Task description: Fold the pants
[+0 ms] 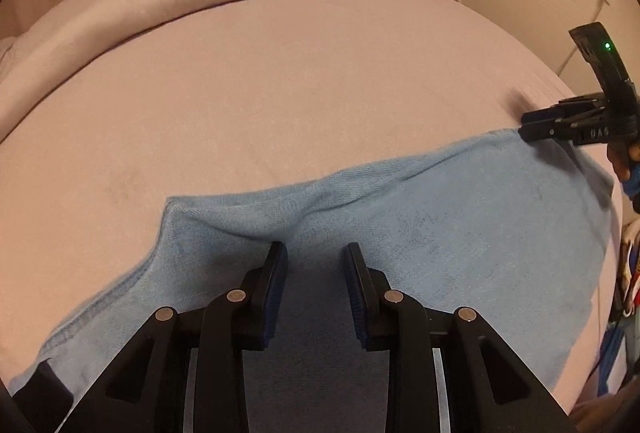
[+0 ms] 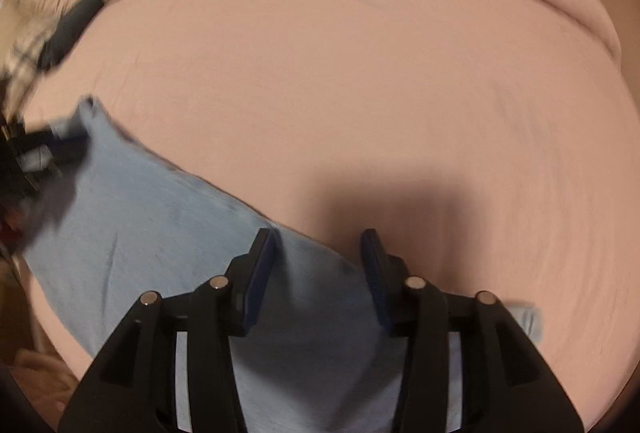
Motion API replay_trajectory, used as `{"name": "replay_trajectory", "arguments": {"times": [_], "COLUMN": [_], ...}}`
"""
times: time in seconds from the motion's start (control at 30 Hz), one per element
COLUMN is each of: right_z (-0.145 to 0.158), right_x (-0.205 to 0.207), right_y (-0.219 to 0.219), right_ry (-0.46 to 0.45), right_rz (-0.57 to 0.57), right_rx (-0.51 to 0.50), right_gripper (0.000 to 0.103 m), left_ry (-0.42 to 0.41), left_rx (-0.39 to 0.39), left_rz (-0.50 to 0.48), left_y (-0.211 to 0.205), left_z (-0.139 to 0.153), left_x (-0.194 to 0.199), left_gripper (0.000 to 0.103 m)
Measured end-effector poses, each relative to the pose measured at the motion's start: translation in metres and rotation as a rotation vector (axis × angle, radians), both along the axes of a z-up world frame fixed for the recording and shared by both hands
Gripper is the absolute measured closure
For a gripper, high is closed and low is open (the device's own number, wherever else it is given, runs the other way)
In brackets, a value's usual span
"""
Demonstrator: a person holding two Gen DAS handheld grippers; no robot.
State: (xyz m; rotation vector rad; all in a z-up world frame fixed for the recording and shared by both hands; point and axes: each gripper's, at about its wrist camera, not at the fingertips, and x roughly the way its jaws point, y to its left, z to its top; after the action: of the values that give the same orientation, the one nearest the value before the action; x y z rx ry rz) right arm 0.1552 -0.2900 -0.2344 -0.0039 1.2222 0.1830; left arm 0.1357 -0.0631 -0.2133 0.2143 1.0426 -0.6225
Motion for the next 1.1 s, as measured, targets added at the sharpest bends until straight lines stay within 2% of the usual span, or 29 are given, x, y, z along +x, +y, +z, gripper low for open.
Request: {"name": "replay_trajectory", "arguments": {"times": [0.07,0.13,0.23,0.4,0.53,0.6,0.63,0.67,0.77,0.87,0.9,0.97,1.1], "right_z": [0.004,0.021,0.040,0.039,0.018,0.008,0.007,0.007,0.010,0.024,0.019,-0.007,0.003], "right_x": [-0.005,-0.018,-0.050,-0.119,-0.148,-0.161,-0.163,-0.164,-0.166,-0.174,-0.173,-0.165,-0.170], "right_y": [-0.012,-0.035,-0.073,-0.122,-0.099,-0.093,-0.089,-0.083,-0.073,-0.082,-0.083,-0.082,-0.088], "right_ry": [-0.021,-0.099,-0.163,-0.133,-0.081,-0.068,-0.084,-0.089,-0.107,-0.144,-0.131,-0.061,-0.121], "right_rz": [-0.045,-0.146,-0.264,-0.378,-0.460,-0.465,-0.453,-0.441,-0.440,-0.430,-0.428,-0.432,-0.490], "right_rx": [0.048,0.103,0.148,0.158,0.216,0.219,0.232,0.263,0.262,0.275,0.237,0.194,0.263], "right_gripper": [0.061,0.063,0.059,0.059,0.059,0.059,0.068,0.084,0.088,0.090,0.090,0.090,0.086], "left_ry": [0.056,0.033,0.002,0.022,0.047,0.041,0.038,0.047,0.069,0.073,0.070,0.074,0.053], "left_rx": [-0.017,-0.014,-0.036,-0.140,-0.086,-0.063,-0.059,-0.069,-0.046,-0.038,-0.042,-0.062,-0.043], "left_rz": [0.036,0.043,0.005,-0.100,-0.150,-0.164,-0.166,-0.161,-0.140,-0.132,-0.129,-0.115,-0.087], "left_y": [0.010,0.017,0.026,0.016,-0.002,-0.002,-0.002,0.000,-0.010,-0.007,-0.007,-0.007,-0.006], "left_z": [0.008,0.016,0.026,0.027,0.010,0.007,0.006,0.006,0.003,0.002,0.002,0.000,0.010], "left_x": [-0.002,-0.018,-0.051,-0.099,-0.116,-0.124,-0.125,-0.124,-0.112,-0.114,-0.115,-0.116,-0.120], "left_gripper": [0.075,0.075,0.075,0.075,0.075,0.075,0.075,0.075,0.075,0.075,0.075,0.075,0.075]}}
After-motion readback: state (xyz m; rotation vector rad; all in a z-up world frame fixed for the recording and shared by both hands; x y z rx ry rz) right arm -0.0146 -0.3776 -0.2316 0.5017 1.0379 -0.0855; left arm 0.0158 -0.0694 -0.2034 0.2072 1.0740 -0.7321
